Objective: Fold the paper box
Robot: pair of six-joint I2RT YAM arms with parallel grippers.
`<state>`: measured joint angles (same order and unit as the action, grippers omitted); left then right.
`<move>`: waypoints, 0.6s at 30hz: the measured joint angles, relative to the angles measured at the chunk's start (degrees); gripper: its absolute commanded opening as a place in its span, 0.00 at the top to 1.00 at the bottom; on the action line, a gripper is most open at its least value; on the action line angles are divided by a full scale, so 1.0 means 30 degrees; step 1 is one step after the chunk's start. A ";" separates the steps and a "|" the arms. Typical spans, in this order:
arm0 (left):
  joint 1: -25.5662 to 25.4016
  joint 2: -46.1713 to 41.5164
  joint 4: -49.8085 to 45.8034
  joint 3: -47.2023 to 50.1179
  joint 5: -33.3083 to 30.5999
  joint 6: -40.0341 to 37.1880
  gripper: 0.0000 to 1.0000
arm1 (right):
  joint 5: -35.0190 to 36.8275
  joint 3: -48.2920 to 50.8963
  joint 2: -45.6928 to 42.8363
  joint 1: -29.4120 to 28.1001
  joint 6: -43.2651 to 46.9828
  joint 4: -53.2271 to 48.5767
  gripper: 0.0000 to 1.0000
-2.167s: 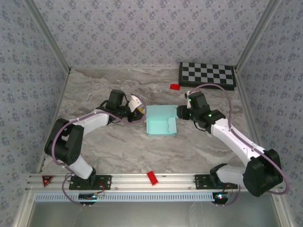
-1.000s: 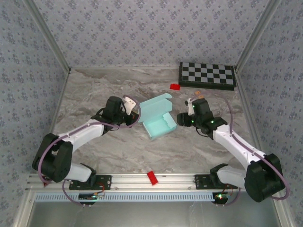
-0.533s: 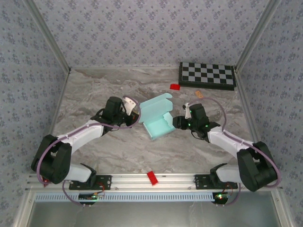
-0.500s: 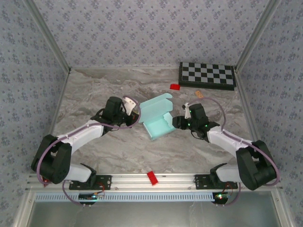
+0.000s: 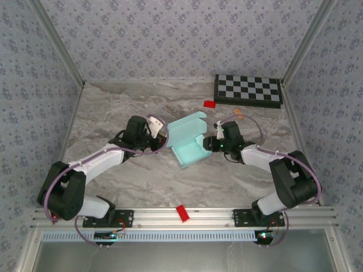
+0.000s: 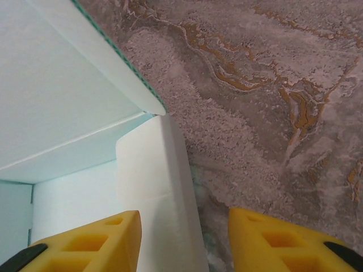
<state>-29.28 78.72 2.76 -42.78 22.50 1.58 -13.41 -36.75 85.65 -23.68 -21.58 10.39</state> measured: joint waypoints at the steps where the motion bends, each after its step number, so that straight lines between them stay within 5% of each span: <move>1: 0.0000 0.0007 0.0000 0.0000 0.0000 0.0000 1.00 | 0.0000 -0.0022 0.0131 0.0000 0.0007 0.0073 0.55; 18: 0.0000 0.0160 -0.0160 -0.0007 0.0226 -0.0226 1.00 | 0.0240 -0.1632 0.1953 -0.0029 0.0962 -0.0350 0.64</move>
<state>-29.28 79.20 2.28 -42.81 23.18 0.91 -12.69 -41.65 91.50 -23.77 -18.70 9.34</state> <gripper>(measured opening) 0.045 0.380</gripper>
